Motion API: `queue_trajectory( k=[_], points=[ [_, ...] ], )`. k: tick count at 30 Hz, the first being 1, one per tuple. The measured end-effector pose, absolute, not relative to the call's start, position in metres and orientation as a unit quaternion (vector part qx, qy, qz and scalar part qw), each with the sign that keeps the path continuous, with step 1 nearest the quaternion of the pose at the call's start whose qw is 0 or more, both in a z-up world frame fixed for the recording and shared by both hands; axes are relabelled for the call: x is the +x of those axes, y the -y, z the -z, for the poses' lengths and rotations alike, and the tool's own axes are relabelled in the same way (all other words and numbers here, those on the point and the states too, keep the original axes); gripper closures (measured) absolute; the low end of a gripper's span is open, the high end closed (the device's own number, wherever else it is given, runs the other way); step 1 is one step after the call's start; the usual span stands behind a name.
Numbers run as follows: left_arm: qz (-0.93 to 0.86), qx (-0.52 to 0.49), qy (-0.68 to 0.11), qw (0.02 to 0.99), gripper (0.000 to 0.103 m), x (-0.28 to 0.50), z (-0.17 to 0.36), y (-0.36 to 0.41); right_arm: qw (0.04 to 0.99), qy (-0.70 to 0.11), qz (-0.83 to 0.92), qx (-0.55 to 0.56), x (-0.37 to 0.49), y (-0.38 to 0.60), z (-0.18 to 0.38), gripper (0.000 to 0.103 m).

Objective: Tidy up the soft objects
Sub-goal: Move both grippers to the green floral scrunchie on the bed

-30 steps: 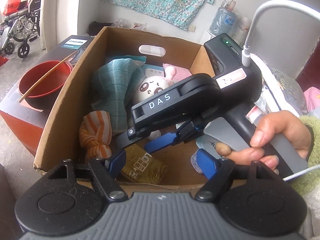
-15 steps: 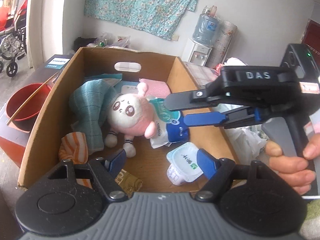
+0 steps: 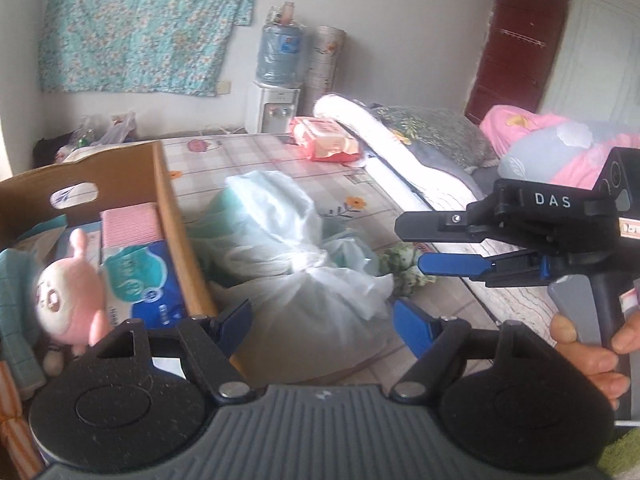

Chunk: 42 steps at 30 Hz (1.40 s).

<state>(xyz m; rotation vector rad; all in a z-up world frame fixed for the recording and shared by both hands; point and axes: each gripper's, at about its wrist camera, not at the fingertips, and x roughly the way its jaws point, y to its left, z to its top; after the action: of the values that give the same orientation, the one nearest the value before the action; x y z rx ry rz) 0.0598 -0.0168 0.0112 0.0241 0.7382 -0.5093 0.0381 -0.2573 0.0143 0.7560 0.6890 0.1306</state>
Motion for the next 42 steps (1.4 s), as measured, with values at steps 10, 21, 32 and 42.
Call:
queue_trajectory(
  k=[10,21,32,42],
  points=[
    [0.300,0.104,-0.335,0.887,0.024,0.077,0.024,0.128,0.874,-0.332,0.014,0.355,0.022,0.335,0.026,0.035],
    [0.309,0.161,-0.337,0.875,0.046,0.107,0.058,0.186,0.876,-0.383,0.033,0.293,0.085,0.360,0.059,0.060],
    [0.313,0.159,-0.368,0.861,0.056,0.112,0.072,0.187,0.859,-0.424,0.018,0.285,0.090,0.360,0.082,0.092],
    [0.348,0.178,-0.392,0.833,0.045,0.092,0.077,0.191,0.833,-0.440,0.011,0.335,0.030,0.363,0.081,0.094]
  ],
)
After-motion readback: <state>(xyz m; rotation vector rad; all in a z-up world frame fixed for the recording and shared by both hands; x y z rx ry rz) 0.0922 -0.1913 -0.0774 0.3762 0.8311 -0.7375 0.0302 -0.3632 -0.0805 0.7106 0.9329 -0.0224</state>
